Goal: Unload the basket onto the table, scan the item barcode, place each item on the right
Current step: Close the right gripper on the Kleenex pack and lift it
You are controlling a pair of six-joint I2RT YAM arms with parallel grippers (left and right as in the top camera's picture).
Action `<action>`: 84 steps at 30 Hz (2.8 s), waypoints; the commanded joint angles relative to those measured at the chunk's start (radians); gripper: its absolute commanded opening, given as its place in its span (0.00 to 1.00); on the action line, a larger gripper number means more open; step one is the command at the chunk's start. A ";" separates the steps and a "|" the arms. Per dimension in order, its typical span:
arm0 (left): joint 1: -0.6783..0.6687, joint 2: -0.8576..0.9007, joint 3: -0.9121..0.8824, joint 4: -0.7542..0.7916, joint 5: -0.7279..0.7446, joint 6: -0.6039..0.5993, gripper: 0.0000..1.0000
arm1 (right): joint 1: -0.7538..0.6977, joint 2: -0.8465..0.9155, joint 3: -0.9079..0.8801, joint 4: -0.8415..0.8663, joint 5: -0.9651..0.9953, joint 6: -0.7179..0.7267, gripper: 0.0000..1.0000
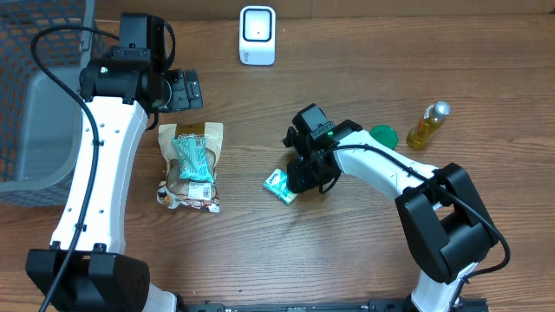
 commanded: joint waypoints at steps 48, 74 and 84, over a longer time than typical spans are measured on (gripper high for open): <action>-0.007 -0.003 0.019 0.004 -0.009 0.019 1.00 | 0.000 0.005 -0.089 0.098 -0.009 -0.003 0.04; -0.007 -0.003 0.019 0.004 -0.009 0.019 0.99 | -0.002 0.005 -0.087 0.137 -0.117 0.002 0.04; -0.007 -0.003 0.019 0.004 -0.009 0.019 1.00 | -0.003 0.005 -0.087 0.120 -0.106 0.002 0.04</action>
